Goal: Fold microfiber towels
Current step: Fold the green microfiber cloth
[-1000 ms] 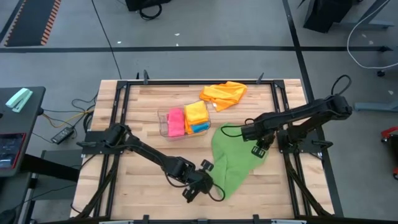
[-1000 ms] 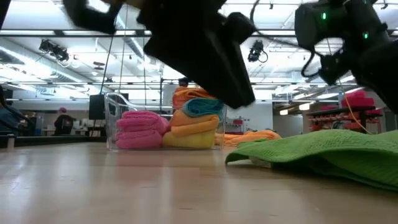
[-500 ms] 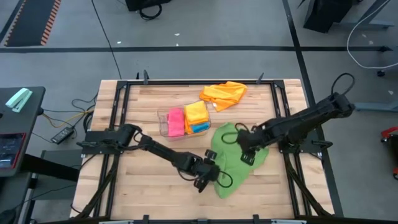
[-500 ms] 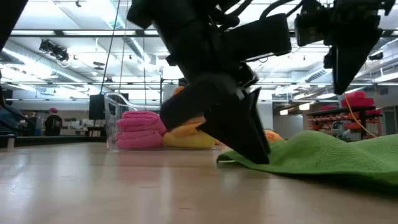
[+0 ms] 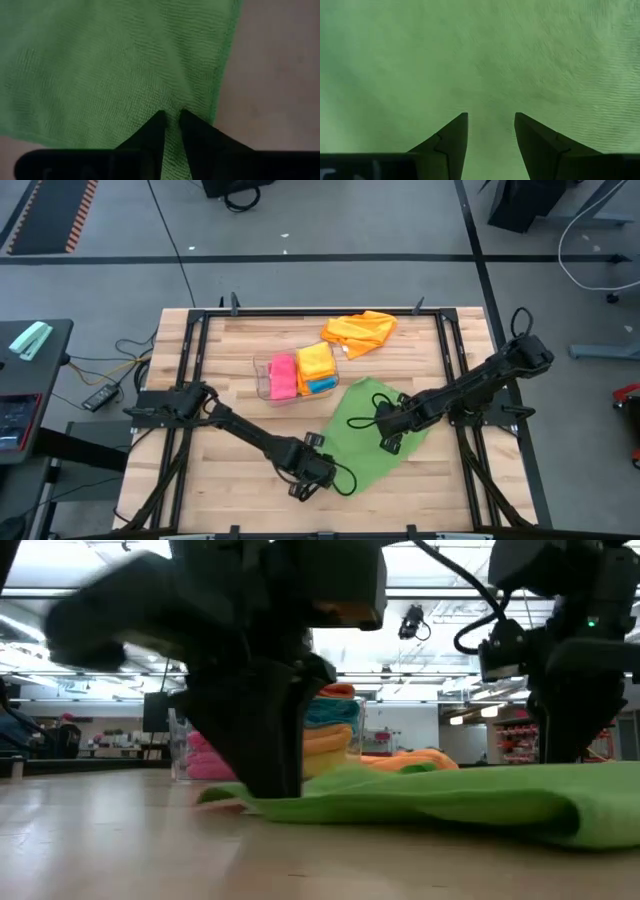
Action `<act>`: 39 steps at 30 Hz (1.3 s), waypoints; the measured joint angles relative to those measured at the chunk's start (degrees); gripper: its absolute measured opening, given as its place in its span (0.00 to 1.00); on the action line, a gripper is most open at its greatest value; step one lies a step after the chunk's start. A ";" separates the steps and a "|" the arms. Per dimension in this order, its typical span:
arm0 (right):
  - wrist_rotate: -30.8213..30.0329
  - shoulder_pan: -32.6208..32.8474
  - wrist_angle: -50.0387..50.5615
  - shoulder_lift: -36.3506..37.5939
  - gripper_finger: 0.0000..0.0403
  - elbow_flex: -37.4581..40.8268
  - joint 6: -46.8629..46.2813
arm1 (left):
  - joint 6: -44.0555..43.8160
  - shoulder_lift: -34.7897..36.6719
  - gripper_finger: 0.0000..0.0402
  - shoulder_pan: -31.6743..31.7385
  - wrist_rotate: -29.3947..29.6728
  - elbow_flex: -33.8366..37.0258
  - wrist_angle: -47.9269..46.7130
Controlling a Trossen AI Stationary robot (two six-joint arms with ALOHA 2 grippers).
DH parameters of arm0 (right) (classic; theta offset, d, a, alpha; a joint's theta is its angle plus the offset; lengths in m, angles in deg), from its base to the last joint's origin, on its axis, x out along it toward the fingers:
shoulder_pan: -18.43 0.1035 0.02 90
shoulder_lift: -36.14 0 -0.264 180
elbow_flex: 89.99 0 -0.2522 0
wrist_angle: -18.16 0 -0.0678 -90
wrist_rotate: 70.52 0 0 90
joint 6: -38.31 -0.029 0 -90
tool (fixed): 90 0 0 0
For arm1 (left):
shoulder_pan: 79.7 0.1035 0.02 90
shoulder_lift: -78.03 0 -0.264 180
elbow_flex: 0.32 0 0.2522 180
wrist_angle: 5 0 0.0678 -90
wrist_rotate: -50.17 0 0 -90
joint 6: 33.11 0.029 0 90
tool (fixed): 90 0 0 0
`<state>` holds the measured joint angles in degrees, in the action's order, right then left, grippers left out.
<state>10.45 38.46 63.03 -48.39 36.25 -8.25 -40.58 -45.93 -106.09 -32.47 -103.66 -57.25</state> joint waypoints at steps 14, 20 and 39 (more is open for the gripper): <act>-4.44 -0.02 -1.28 0.28 0.42 0.72 7.59 | -0.54 3.86 0.12 -2.92 -5.40 -4.22 0.56; -1.41 1.13 -1.24 0.59 0.42 -3.04 7.80 | 5.77 3.25 0.15 -1.55 0.57 -3.80 8.16; -2.30 -1.64 0.00 1.18 0.42 6.69 -4.84 | 11.59 1.84 0.10 5.59 1.61 -0.39 8.82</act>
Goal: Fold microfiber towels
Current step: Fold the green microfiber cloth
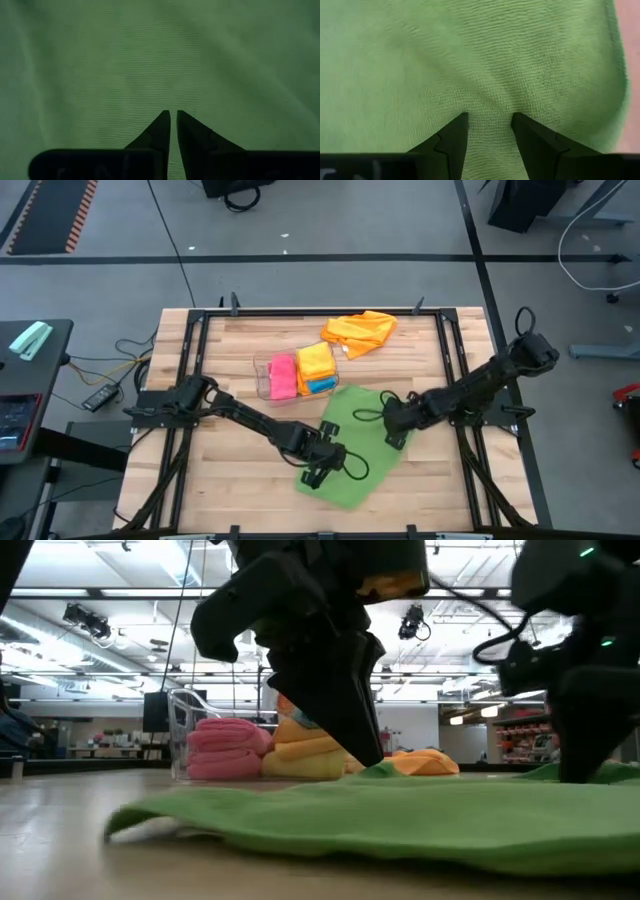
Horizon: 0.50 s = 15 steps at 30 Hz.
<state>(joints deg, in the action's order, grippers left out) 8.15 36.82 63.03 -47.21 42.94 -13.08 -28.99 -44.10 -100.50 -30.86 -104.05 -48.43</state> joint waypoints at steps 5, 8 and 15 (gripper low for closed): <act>-6.65 -12.10 1.09 -0.36 0.42 -0.55 11.15 | 1.09 0.04 0.10 0.00 0.00 0.00 1.21; -11.93 -20.79 0.91 -0.68 0.42 -1.33 19.56 | 1.09 0.09 0.11 0.00 0.00 -0.02 1.46; -11.68 -30.50 6.69 1.60 0.42 -6.85 32.93 | 1.05 0.09 0.08 -0.56 -0.02 -0.02 1.44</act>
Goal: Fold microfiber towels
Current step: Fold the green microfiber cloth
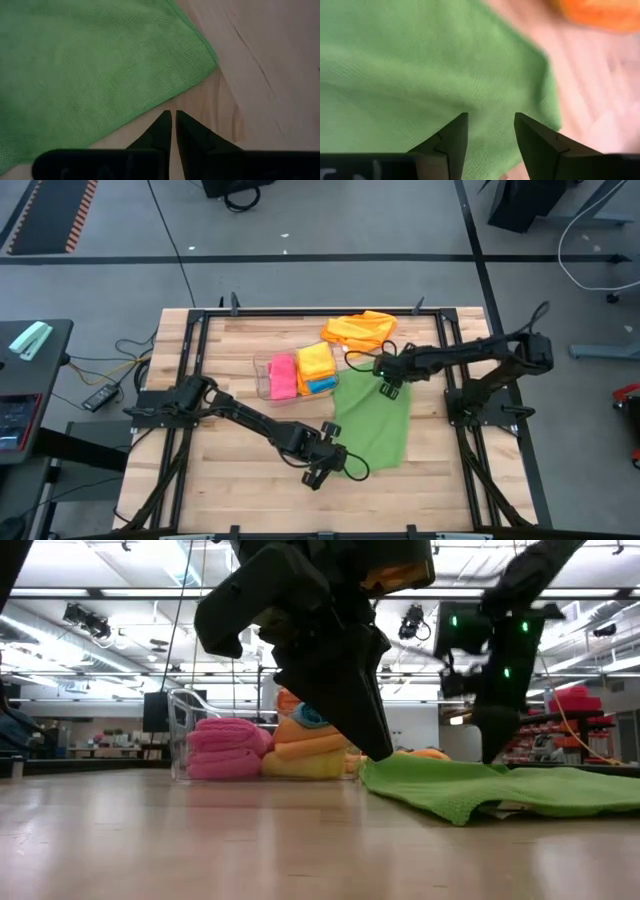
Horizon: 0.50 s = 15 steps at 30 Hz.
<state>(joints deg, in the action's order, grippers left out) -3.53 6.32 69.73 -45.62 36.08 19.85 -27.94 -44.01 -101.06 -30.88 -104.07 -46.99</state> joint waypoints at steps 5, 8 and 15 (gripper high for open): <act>8.15 5.24 0.23 5.66 0.42 -1.07 -2.08 | 0.00 0.02 0.07 -0.25 -0.01 0.00 1.04; 10.99 12.13 -0.58 7.62 0.42 -0.78 -7.87 | 0.02 0.02 0.09 -0.23 0.01 0.00 3.67; 10.82 30.00 -2.89 7.98 0.42 -0.52 -25.43 | 1.22 -2.89 0.14 0.39 -0.02 -0.09 17.55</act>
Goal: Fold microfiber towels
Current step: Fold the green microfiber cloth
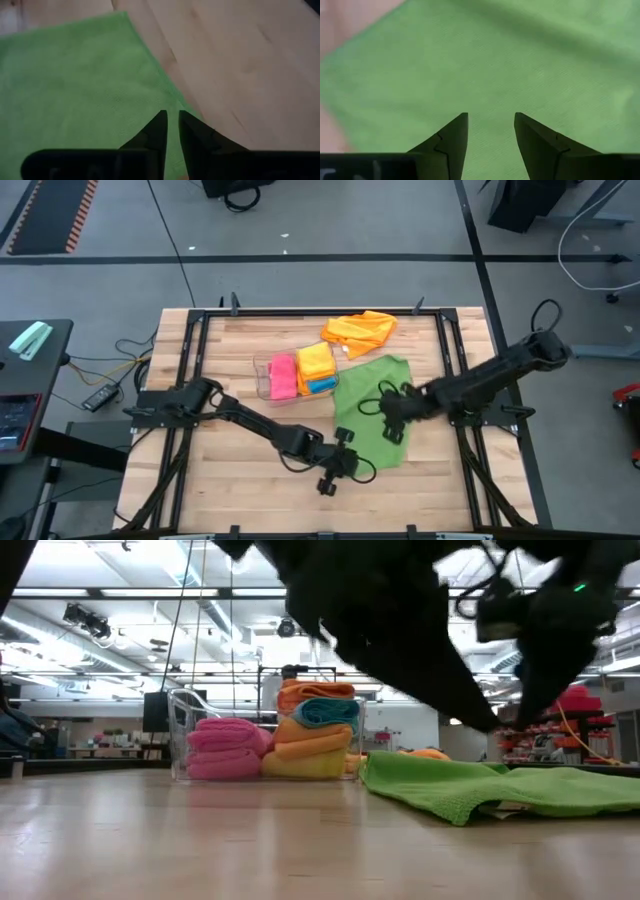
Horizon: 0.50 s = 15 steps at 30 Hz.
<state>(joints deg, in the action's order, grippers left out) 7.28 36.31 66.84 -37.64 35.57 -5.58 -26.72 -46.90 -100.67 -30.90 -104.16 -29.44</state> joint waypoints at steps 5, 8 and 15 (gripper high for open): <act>-0.05 11.09 0.34 -1.37 0.42 0.00 -14.65 | 2.22 -2.84 0.17 1.32 0.02 0.02 3.86; 1.04 16.93 1.46 -2.61 0.42 0.00 -19.24 | 1.28 -3.51 0.17 2.19 -0.06 0.09 -1.84; -0.91 25.50 3.82 -7.23 0.42 -0.02 -20.10 | -3.39 -2.68 0.12 1.99 -6.10 -0.20 -11.42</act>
<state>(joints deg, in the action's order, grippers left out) 6.37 61.81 70.65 -44.87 35.55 -25.68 -30.11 -49.58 -98.68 -37.00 -104.36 -40.86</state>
